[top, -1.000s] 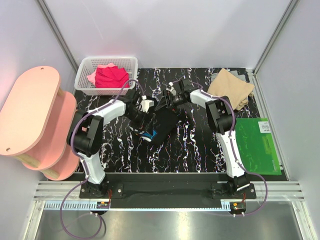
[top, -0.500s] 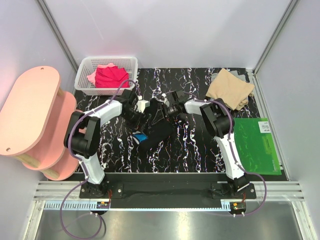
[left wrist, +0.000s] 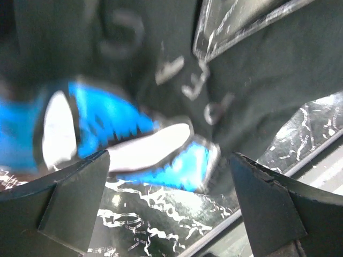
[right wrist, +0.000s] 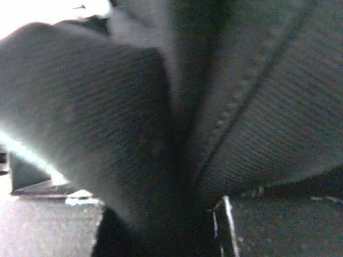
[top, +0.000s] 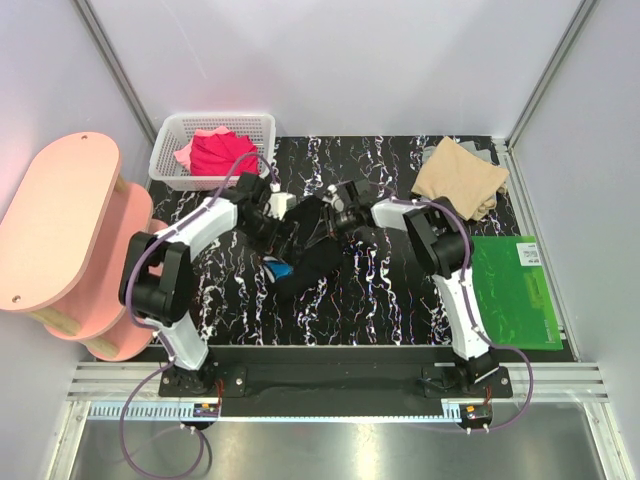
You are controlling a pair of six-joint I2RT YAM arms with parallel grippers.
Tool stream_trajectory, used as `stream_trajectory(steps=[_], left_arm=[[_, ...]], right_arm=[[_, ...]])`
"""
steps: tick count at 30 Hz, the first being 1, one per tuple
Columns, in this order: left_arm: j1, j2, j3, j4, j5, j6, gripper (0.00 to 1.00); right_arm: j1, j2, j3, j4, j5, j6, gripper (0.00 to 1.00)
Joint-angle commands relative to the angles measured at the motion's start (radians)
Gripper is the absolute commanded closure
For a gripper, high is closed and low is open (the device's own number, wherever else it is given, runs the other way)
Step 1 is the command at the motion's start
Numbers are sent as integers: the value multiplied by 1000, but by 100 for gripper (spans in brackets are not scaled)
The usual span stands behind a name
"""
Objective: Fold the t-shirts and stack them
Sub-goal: Put the neatly folded tshirt into the corner of the board with the right arm
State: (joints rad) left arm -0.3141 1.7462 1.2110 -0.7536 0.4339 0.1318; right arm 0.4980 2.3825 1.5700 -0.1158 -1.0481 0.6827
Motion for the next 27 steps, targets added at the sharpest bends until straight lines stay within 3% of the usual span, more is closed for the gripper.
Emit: stream_trajectory(steps=[1, 5, 9, 16, 27], left_arm=[[44, -111, 125, -61, -23, 37, 1], [98, -198, 212, -128, -115, 95, 1], [205, -235, 283, -188, -98, 115, 1], [268, -307, 180, -199, -83, 144, 1], [285, -344, 111, -197, -47, 154, 1]], right_arm=[[-131, -187, 64, 11, 23, 76, 100], [-292, -255, 122, 16, 16, 127, 100], [-418, -273, 189, 16, 7, 172, 100], [-597, -261, 277, 13, -15, 224, 100], [-811, -264, 245, 5, -9, 225, 100]])
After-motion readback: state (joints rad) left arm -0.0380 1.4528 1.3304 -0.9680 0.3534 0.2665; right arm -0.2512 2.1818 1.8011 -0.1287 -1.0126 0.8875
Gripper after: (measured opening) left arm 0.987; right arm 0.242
